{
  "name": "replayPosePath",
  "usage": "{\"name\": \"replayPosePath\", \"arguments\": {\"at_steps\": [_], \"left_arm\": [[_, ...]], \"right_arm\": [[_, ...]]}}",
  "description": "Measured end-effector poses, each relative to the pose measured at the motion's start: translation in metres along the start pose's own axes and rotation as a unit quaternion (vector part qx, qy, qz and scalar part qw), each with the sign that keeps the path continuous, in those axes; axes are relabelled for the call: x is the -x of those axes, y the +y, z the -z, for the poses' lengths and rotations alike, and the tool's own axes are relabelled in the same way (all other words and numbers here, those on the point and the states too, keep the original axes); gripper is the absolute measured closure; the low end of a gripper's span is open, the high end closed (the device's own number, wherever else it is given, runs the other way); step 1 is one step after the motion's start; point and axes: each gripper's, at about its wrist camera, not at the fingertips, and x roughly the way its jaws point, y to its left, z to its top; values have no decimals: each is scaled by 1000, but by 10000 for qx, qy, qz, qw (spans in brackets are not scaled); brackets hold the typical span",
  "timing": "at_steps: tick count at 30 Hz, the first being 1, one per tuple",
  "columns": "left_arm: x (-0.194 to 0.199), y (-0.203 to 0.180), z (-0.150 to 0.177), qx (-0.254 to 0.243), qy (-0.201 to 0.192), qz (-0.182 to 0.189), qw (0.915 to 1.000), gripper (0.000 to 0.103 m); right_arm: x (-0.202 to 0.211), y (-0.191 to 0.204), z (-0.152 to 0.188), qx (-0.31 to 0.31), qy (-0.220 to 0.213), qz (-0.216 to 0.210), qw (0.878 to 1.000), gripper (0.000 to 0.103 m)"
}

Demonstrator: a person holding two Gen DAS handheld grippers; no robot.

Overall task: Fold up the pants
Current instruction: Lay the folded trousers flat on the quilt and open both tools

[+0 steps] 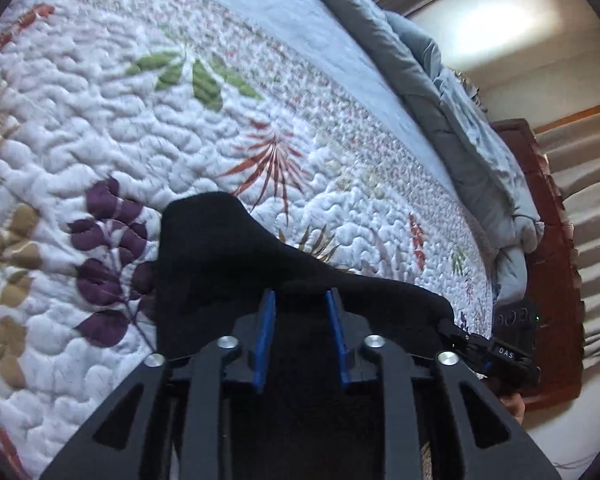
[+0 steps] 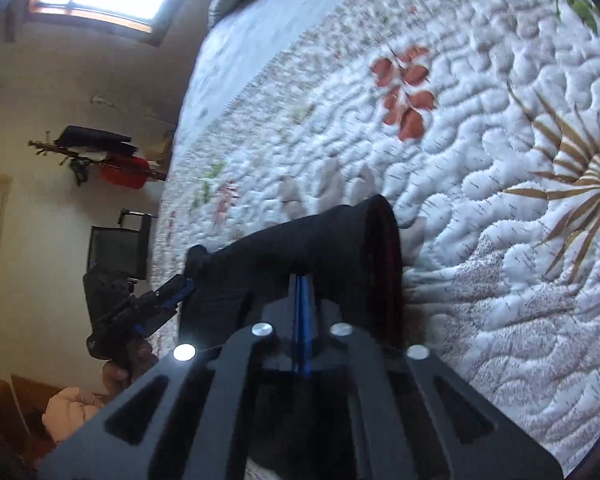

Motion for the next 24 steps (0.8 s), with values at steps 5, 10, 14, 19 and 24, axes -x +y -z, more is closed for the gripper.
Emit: {"name": "replayPosePath", "arguments": {"at_steps": [5,10,14,19,24], "left_arm": [[70,-12,40,-366,-544,249,9975,44],[69,6,97,-314,-239,264,9989,44],[45,25,109,-101,-22,187,9998,48],[76,22,108,136,-301,224,9992,38],[136,16,139,28,-662,139,9977,26]], "right_arm": [[45,27,44,344,-232,-589,9974,85],[22,8,84,188,137,-353,9991,87],[11,-18,87,-237,144,-301,9992,103],[46,11,102,-227,-275,-188,9992,74],[94,38,144,82,-569,42,9983,51]]}}
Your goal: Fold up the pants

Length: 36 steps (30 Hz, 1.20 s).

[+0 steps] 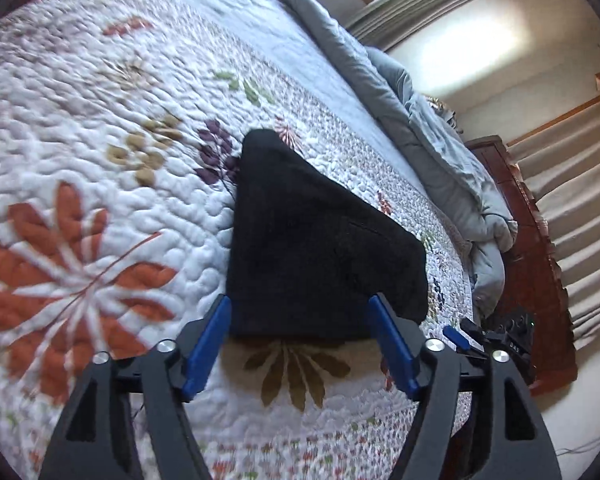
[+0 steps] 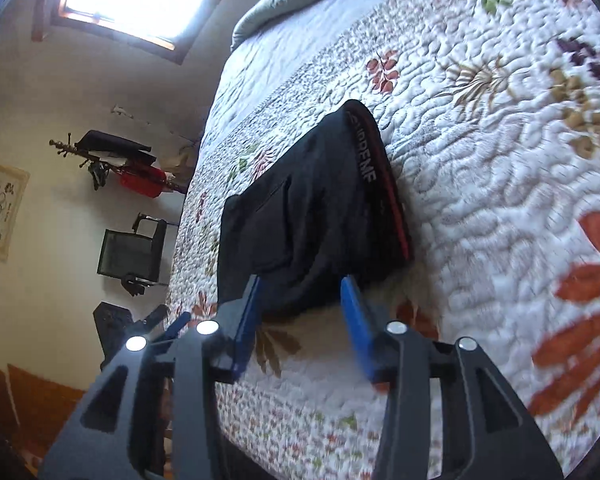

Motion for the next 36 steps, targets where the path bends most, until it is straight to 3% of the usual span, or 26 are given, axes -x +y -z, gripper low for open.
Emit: {"name": "replayPosePath", "arguments": {"at_steps": [2,6,14,17,22,24,26,29,36], "left_arm": [[33,1,17,16,-220,-109,9997,19],[94,8,59,131,-539,-484,9973,13],[178,-15,143,-185,-798,-1519,9850,4],[206,-52,170,-595,-935,-1931,9749,4],[245,-126,211,-1360,-1264,-2162,9585,4],[259,-157,227,-1654,-1390,-2389,9467,4],[268,-178,237,-1794,-1471,-2469,9409,4],[287,-204,253,-1965,-1625,-2711,9282,4],[328,-237,286,-2008,-1941,-2650,9229,4]], "right_arm": [[23,7,25,106,-130,187,9997,37],[61,2,76,-43,-302,437,9986,19],[127,6,172,-446,-534,686,9952,13],[154,27,197,-266,-636,822,9942,11],[195,91,240,402,-835,1437,9853,5],[214,124,261,771,-1095,1699,9763,4],[225,150,277,1191,-1257,1801,9683,3],[243,198,306,2006,-1616,2105,9430,3],[276,272,361,2979,-2383,2370,8934,3]]}}
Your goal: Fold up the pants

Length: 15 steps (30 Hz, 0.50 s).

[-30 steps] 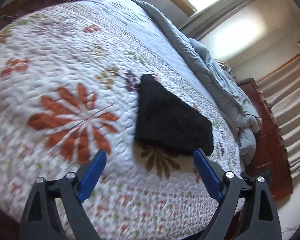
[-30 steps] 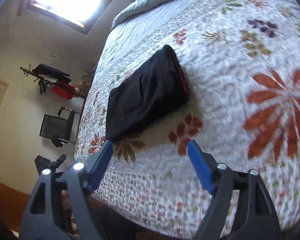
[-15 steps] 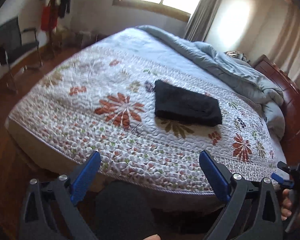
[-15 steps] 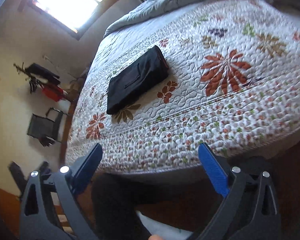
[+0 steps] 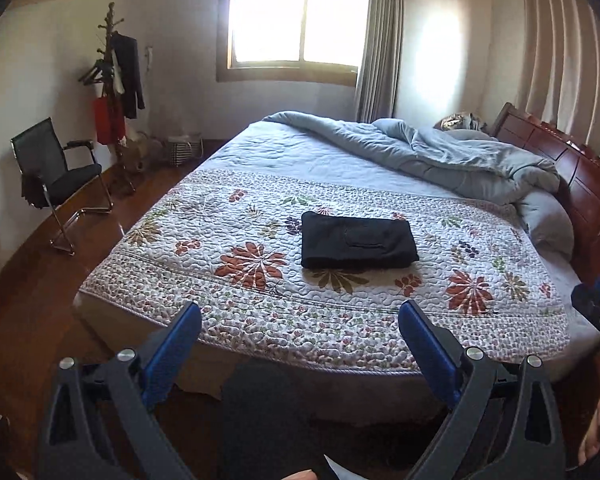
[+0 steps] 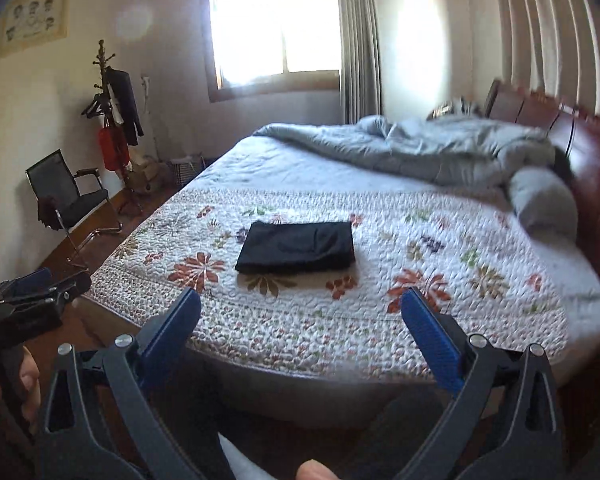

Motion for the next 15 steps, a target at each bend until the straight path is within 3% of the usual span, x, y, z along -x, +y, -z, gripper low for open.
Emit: {"name": "replayPosePath", "arguments": {"at_steps": [6,11,15], "left_arm": [[29,-9,6,-24,-258,276,9993,4],[43,-12,9,-28,-533,242,9983,4],[37,-8,8,36,-522,169,9985,4]], "right_arm": [[13,21,-3,88,50,-48,9999,3],[6,29,5,21,298,-85,9995,3],[-4,26,10,23,426,-3,9991,3]]}}
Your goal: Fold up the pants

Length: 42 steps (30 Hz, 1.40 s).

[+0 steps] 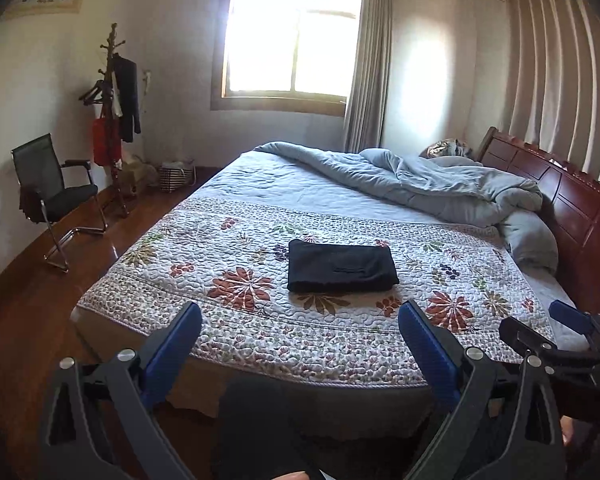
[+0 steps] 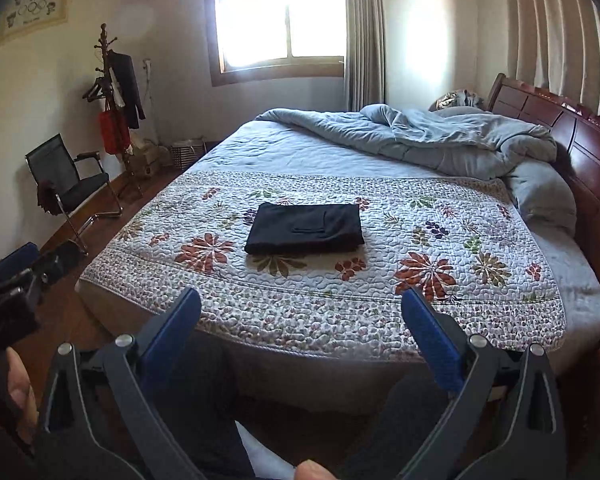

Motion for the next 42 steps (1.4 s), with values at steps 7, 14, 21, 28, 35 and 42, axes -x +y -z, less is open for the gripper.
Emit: {"name": "replayPosePath", "arguments": {"at_steps": [7,14,21,28,35,42], "left_arm": [[-11,-3,-1,-6,99,-85,9999,4],[-25,-4,-3,-1,204,-136,9997,4],[-37,-7,-7,-6,283,-169,9995,4],[-48,-6,-11,29,340,-137,9993,4],[-55,-6,-14,36,362,-191,9992,4],[-55,-8,-13,9,363,-181,9992,4]], "right_arm": [[-11,-9,-6,-35,-31,-17,10000,3],[-32,-15,-2,-19,171,-57,9998,3],[-46,-19,-7,-25,219,-98,9997,3],[-59,-20,-11,31,256,-165,9995,3],[-69,-16,-13,82,315,-236,9992,3],[-71,-16,-11,98,334,-240,9991,3]]}}
